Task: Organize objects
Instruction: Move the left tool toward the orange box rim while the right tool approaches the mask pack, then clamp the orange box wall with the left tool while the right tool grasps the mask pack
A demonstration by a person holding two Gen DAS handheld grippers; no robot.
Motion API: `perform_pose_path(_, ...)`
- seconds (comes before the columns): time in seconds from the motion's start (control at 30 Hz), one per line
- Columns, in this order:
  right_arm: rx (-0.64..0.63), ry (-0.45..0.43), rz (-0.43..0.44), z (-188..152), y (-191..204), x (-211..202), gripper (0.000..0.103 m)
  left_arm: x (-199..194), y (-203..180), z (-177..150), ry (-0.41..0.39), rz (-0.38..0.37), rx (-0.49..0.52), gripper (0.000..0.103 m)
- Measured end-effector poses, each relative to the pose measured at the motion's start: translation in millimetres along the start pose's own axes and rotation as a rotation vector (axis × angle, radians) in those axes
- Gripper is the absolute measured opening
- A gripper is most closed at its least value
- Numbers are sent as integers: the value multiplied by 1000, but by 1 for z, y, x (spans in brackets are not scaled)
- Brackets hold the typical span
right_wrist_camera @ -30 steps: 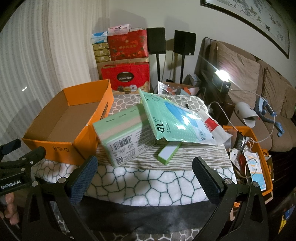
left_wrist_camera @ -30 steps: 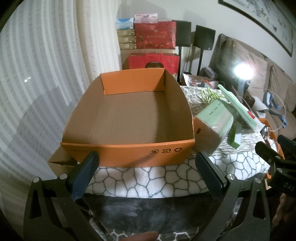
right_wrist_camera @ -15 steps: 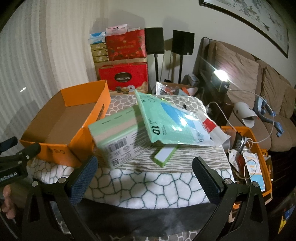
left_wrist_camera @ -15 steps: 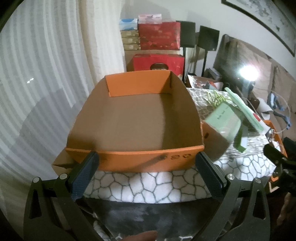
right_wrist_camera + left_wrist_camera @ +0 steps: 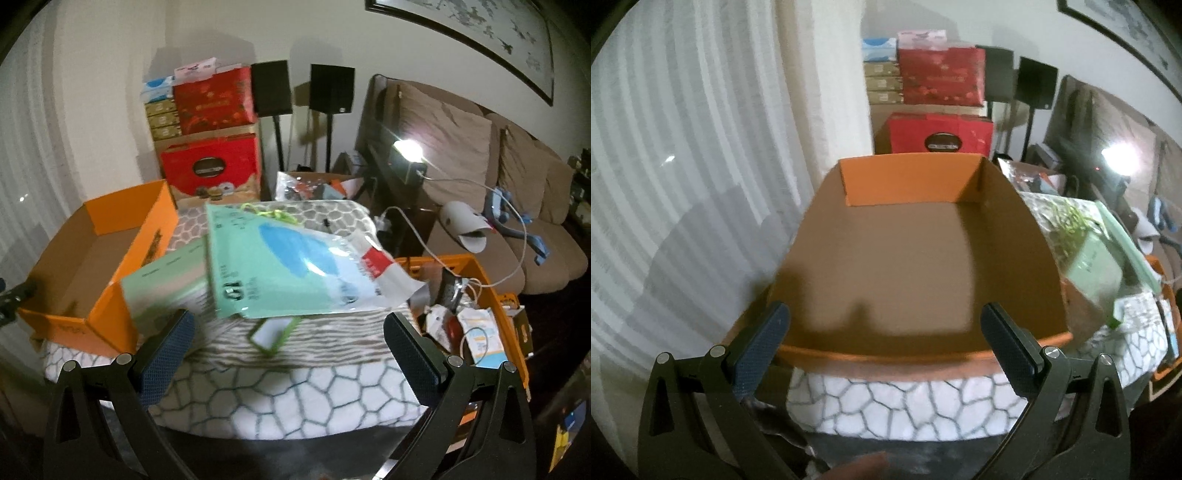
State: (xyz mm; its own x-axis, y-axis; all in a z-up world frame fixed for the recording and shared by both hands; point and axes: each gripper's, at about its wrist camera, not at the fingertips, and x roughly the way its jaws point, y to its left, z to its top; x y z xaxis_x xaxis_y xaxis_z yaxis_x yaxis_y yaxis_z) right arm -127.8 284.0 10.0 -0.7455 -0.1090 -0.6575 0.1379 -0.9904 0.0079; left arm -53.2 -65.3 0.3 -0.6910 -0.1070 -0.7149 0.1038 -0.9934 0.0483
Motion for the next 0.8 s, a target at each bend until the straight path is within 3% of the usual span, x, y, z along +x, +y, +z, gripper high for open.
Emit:
perform_pose_path(0.37, 71, 26, -21, 5, -43, 20, 103, 32, 53, 19, 13, 29, -84, 103)
perform_pose_path(0.67, 179, 81, -3, -1, -82, 40, 103, 64, 94, 29, 69, 41, -131, 96)
perform_pose_path(0.73, 220, 95, 21, -3, -93, 46, 103, 73, 104, 29, 93, 34, -147, 91)
perform_pose_path(0.8, 250, 108, 34, -4, -99, 50, 103, 84, 113, 28, 123, 22, -164, 79)
